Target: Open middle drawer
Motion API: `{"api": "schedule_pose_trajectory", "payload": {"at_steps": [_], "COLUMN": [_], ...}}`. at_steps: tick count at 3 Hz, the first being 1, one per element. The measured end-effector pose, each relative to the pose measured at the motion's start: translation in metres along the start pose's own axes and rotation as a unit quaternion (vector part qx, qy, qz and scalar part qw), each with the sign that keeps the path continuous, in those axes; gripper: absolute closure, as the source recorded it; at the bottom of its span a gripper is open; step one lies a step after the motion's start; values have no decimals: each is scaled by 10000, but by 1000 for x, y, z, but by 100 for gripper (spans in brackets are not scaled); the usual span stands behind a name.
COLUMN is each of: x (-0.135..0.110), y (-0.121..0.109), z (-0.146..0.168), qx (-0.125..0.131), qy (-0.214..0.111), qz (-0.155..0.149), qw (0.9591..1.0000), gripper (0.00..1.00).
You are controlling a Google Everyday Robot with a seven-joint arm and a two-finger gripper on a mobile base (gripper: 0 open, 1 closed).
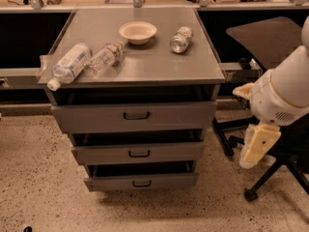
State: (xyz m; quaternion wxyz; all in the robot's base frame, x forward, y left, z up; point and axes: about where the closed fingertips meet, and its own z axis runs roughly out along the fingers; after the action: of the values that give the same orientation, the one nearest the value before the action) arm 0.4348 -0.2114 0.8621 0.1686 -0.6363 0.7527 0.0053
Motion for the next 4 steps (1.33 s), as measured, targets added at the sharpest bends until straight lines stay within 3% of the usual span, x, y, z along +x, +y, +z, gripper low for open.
{"api": "schedule_pose_trajectory", "payload": {"at_steps": [1, 2, 3, 4], "x": [3, -13, -26, -8], "y": [8, 5, -12, -16], "z": [11, 40, 114, 229], "qx": [-78, -255, -418, -701], "qy": [33, -43, -348, -403], "qz": [-77, -316, -501, -384], "qw": [9999, 9992, 9973, 9960], "gripper": [0, 0, 0, 0]}}
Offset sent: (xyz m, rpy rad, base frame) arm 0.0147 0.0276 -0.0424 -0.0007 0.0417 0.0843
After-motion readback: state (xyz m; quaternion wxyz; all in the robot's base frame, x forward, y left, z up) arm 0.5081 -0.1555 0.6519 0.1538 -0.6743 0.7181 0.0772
